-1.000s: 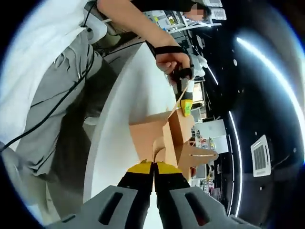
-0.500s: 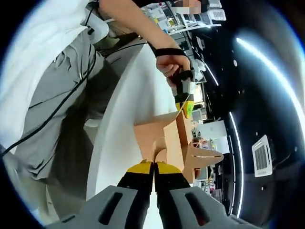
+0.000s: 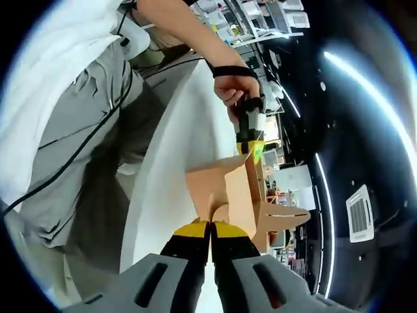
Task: Pick up one paper box from the group, open the paper box, and remove the item inside
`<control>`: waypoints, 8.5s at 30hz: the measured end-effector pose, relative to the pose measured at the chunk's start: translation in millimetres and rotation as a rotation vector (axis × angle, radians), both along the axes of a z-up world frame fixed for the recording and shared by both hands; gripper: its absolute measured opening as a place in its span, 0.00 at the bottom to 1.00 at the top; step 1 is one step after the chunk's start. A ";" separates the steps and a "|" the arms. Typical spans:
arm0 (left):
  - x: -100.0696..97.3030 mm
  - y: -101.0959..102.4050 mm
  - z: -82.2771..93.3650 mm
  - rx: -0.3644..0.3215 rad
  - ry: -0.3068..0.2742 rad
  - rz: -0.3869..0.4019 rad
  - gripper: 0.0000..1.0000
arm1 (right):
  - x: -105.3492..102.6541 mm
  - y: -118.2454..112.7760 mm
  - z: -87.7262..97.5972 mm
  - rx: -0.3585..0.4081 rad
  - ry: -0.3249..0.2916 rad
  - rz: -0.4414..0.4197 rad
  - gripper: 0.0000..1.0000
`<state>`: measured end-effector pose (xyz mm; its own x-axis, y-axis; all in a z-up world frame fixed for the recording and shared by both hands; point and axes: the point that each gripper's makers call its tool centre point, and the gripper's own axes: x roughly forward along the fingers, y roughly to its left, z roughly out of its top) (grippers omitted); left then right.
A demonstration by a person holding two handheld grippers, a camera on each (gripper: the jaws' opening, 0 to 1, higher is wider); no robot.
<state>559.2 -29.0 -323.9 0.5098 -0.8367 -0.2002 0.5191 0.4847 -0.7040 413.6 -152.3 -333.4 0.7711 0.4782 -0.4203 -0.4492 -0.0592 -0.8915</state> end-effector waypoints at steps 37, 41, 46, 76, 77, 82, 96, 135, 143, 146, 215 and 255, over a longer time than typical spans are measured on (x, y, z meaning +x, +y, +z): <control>-50.0 24.6 64.5 -0.130 -0.256 0.025 0.68 | -6.6 37.7 7.5 0.058 -0.017 0.015 0.28; -59.8 29.2 62.1 -0.104 -0.306 0.039 0.72 | -16.1 36.1 12.6 0.152 0.027 0.016 0.35; -61.8 32.1 60.4 -0.072 -0.328 0.056 0.73 | -21.7 28.6 31.3 0.297 0.092 0.010 0.37; -103.4 32.5 15.9 0.194 -0.530 0.005 0.78 | 70.1 -5.3 51.9 0.843 0.509 -0.085 0.39; -103.2 30.8 14.3 0.213 -0.547 0.008 0.77 | 70.7 -3.7 49.9 0.846 0.523 -0.084 0.39; -98.9 25.2 -1.4 0.310 -0.567 0.036 0.75 | 79.0 2.6 43.1 0.853 0.542 -0.077 0.39; -85.8 17.7 -14.4 0.406 -0.579 0.059 0.61 | 81.1 25.0 37.6 0.885 0.598 -0.037 0.36; -69.2 9.2 -6.1 0.363 -0.605 -0.037 0.30 | 62.9 45.2 18.6 0.875 0.669 0.003 0.20; -66.8 9.7 -4.9 0.352 -0.606 -0.048 0.32 | 61.8 46.2 19.2 0.861 0.664 0.007 0.20; -67.4 8.6 -4.6 0.340 -0.601 -0.052 0.35 | 62.1 46.1 19.3 0.863 0.663 0.006 0.20; -72.9 49.3 37.2 0.332 -0.635 -0.001 0.45 | 56.2 18.5 70.4 1.009 0.565 0.010 0.22; -76.8 68.9 37.4 0.338 -0.617 -0.029 0.51 | 90.2 101.1 152.7 0.574 0.738 0.051 0.31</control>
